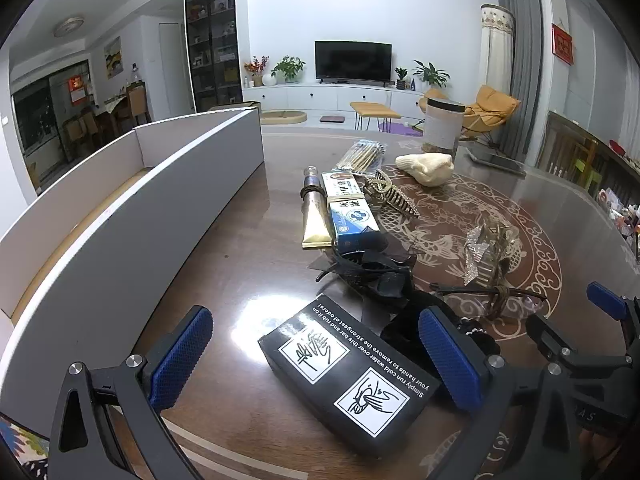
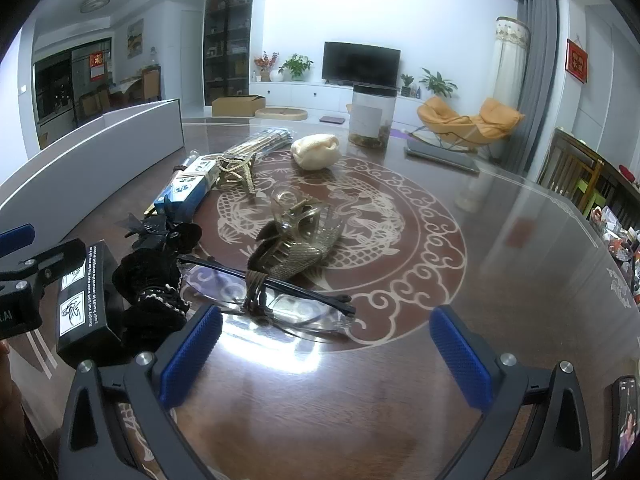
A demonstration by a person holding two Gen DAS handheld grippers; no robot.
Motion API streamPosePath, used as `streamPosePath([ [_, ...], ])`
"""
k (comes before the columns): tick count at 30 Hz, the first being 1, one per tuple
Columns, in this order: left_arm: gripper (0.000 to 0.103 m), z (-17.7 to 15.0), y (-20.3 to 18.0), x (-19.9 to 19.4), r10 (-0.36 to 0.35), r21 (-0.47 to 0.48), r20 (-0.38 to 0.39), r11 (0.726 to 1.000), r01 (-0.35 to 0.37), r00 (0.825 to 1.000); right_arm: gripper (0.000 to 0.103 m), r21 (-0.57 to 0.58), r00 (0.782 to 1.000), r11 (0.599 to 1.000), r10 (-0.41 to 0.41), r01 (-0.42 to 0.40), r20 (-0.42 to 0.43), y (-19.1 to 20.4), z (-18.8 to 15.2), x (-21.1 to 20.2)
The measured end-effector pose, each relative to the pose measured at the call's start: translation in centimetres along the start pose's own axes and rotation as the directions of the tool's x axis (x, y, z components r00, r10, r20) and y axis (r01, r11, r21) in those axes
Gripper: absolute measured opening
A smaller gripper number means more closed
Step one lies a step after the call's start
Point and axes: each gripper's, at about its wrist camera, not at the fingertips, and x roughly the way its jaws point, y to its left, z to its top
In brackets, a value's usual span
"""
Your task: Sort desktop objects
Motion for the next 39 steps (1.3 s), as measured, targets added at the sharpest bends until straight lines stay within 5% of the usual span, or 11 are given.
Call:
streamPosePath([
  [39, 0.103, 0.11, 0.49, 0.11, 0.001, -0.022, -0.003, 1.000, -0.001, 1.000, 0.103, -0.006, 1.000, 1.000, 0.001, -0.001, 0.002, 0.16, 0.03, -0.01],
])
